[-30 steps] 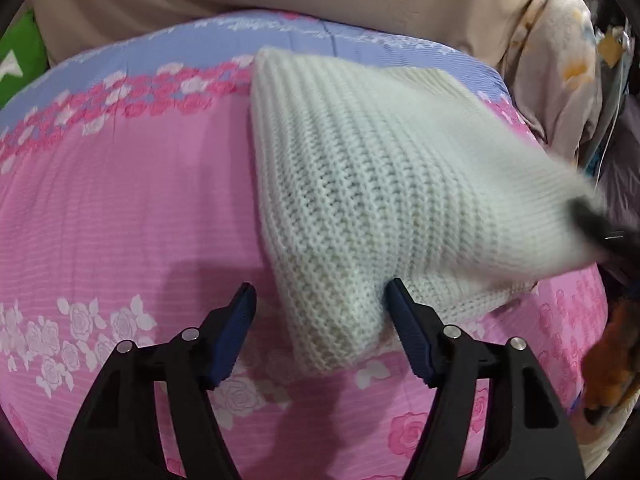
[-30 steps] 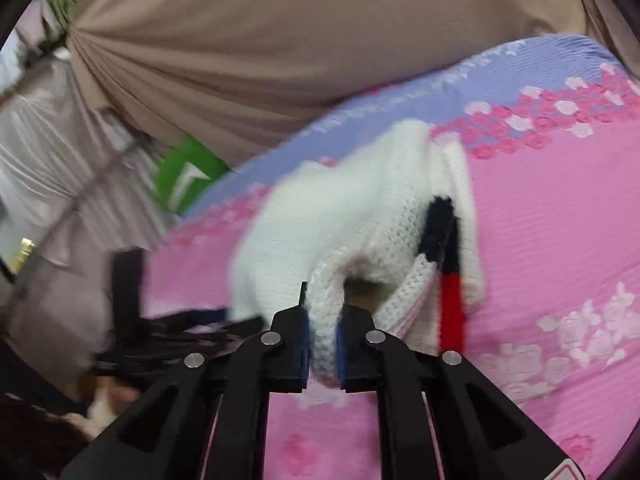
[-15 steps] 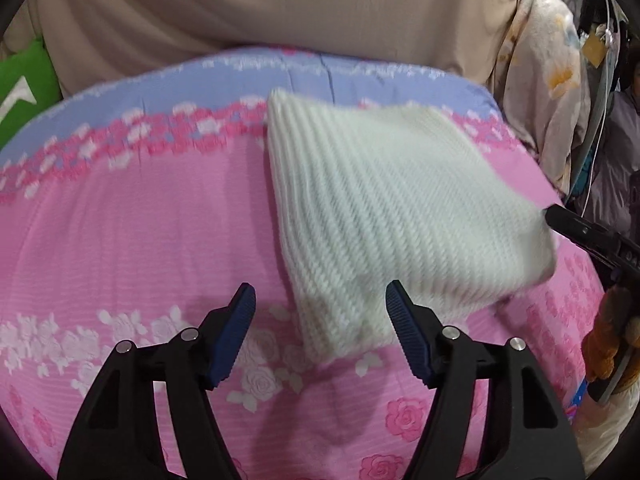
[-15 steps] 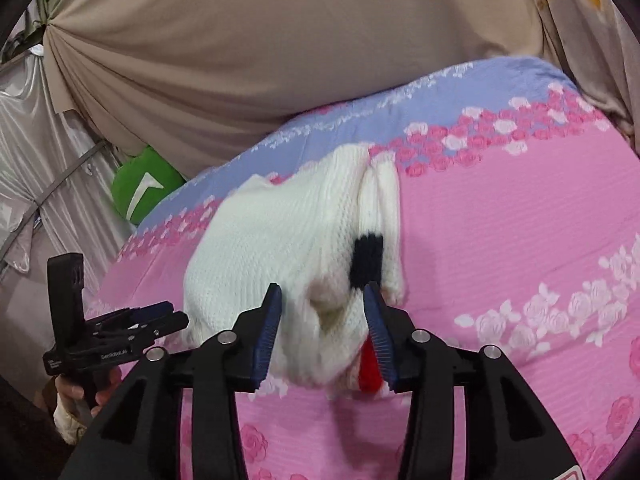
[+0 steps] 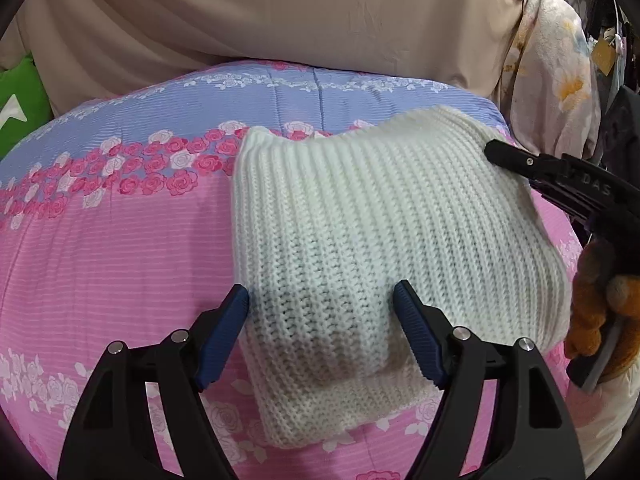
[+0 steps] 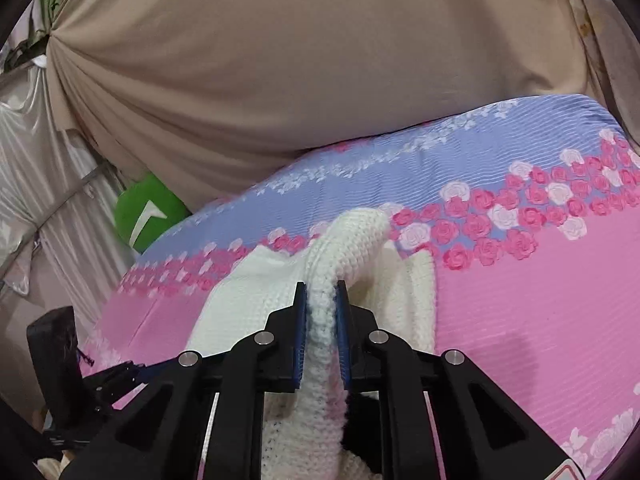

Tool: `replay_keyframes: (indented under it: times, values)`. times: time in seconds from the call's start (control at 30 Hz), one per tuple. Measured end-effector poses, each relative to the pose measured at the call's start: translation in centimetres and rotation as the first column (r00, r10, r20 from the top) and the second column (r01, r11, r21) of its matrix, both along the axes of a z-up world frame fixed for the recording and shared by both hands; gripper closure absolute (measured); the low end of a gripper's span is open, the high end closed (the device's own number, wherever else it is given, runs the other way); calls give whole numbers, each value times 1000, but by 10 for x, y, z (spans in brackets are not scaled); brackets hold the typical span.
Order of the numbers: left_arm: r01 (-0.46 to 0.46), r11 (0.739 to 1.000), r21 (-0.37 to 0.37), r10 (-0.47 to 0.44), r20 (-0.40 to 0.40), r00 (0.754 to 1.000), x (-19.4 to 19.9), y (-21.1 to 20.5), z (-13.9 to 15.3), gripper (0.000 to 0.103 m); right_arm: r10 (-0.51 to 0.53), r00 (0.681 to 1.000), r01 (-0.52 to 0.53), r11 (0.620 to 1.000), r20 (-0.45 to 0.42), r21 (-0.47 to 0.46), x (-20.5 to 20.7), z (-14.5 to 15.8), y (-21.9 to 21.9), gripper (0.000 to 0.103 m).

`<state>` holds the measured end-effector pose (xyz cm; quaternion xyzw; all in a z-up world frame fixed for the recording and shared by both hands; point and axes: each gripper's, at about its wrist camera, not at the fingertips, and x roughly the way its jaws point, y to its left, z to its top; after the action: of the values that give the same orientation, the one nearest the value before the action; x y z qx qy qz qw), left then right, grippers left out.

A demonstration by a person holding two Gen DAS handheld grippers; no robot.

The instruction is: Fold small clothes

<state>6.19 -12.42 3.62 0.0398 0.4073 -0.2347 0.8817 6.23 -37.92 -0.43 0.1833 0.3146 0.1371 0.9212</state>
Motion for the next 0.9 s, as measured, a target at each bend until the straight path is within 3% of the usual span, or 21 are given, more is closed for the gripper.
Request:
replay_keyframes:
  times: [0.07, 0.13, 0.23, 0.3, 0.4, 0.53, 0.63, 0.73, 0.9]
  values:
    - [-2, 1000, 5, 2, 1, 1000, 1, -2, -3, 28, -14, 990, 10, 999, -141, -30, 21, -33, -3, 90]
    - [-11, 1000, 16, 11, 3, 1000, 2, -4, -4, 27, -7, 993, 11, 999, -118, 33, 11, -32, -6, 85]
    - [-16, 1000, 20, 16, -2, 1000, 4, -4, -7, 26, -39, 999, 38, 999, -35, -13, -24, -12, 2, 78]
    - [-16, 1000, 14, 17, -7, 1000, 5, -2, -8, 26, -29, 1000, 30, 1000, -6, 11, -49, -8, 4, 74]
    - [-19, 1000, 14, 19, -7, 1000, 5, -3, -7, 25, -18, 1000, 18, 1000, -4, 21, -79, -13, 7, 63]
    - [6, 1000, -15, -6, -14, 1000, -10, 6, 0, 27, -28, 999, 29, 999, -27, 29, -107, -27, 9, 60]
    - [66, 998, -18, -66, -12, 998, -33, 13, 2, 27, -21, 999, 23, 999, -49, 40, -115, -37, 13, 54]
    - [112, 993, 37, -111, -26, 994, -54, 17, -11, 26, -13, 997, 16, 999, -75, 48, -114, -50, 17, 51]
    - [69, 994, 79, -63, -81, 995, -46, 20, -41, 27, -9, 998, 12, 998, -55, 56, -108, -46, 22, 51]
